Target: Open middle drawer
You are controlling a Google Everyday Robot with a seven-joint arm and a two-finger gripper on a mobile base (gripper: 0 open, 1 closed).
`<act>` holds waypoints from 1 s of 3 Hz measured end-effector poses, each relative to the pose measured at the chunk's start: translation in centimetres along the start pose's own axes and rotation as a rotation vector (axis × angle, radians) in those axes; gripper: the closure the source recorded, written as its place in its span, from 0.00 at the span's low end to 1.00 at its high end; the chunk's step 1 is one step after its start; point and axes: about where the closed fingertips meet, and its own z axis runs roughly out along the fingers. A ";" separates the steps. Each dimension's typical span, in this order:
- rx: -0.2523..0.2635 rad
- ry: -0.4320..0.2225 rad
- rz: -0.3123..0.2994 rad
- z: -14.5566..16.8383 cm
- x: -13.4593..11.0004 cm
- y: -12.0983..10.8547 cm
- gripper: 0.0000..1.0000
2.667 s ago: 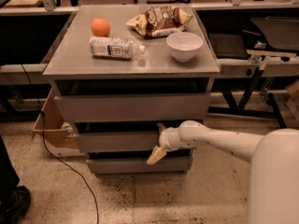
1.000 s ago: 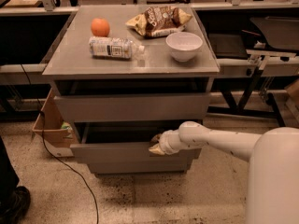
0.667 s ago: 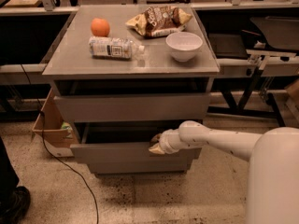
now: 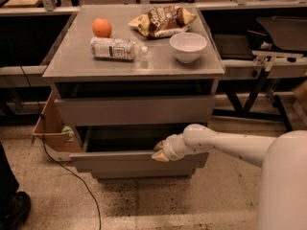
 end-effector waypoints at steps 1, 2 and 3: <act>-0.040 0.005 0.010 -0.8 -0.5 1.8 0.78; -0.053 0.008 0.011 -1.0 -0.5 2.4 0.55; -0.068 0.016 0.004 -1.7 -0.9 3.1 0.31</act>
Offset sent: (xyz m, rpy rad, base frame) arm -0.1246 0.0051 0.0694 -0.0572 0.2001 0.1666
